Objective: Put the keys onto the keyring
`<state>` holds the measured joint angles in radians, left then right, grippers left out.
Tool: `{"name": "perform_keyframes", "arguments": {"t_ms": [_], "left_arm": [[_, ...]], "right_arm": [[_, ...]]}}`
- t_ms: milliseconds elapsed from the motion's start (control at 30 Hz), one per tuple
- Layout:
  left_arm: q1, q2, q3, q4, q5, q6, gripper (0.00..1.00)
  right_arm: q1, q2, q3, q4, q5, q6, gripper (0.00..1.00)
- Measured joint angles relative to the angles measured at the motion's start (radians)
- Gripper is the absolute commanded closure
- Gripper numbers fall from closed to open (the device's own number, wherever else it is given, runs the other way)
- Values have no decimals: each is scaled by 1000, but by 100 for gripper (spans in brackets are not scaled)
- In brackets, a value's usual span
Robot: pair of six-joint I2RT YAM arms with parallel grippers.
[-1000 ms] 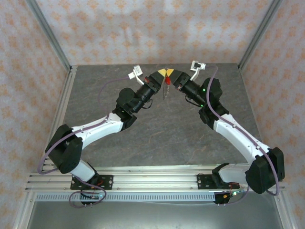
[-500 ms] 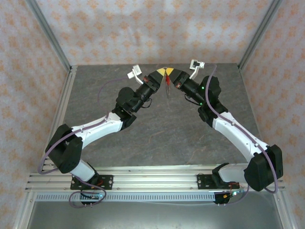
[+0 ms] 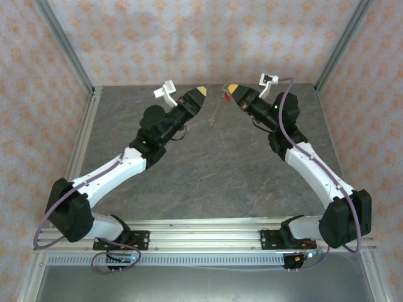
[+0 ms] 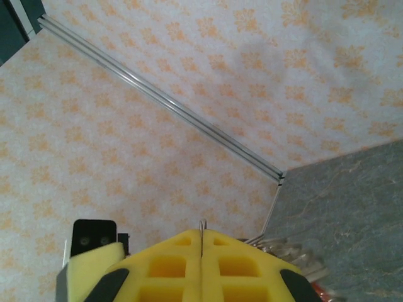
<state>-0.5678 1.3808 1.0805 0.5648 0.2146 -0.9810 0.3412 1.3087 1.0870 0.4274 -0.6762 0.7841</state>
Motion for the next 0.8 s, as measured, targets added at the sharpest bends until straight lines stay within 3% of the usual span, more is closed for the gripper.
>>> {"name": "perform_keyframes", "arguments": {"t_ms": [300,533,800], "left_arm": [[156,18,163,-200,233,95,38],[205,114,270,-324,413,173,36],[251,177,366,-397,559,230,36]], "right_arm": [[-36,82,195,-145,-169,-82,100],[-68,170,284,-221,-304,-118,100],[-74,241,287,-189,-410,-71,100]]}}
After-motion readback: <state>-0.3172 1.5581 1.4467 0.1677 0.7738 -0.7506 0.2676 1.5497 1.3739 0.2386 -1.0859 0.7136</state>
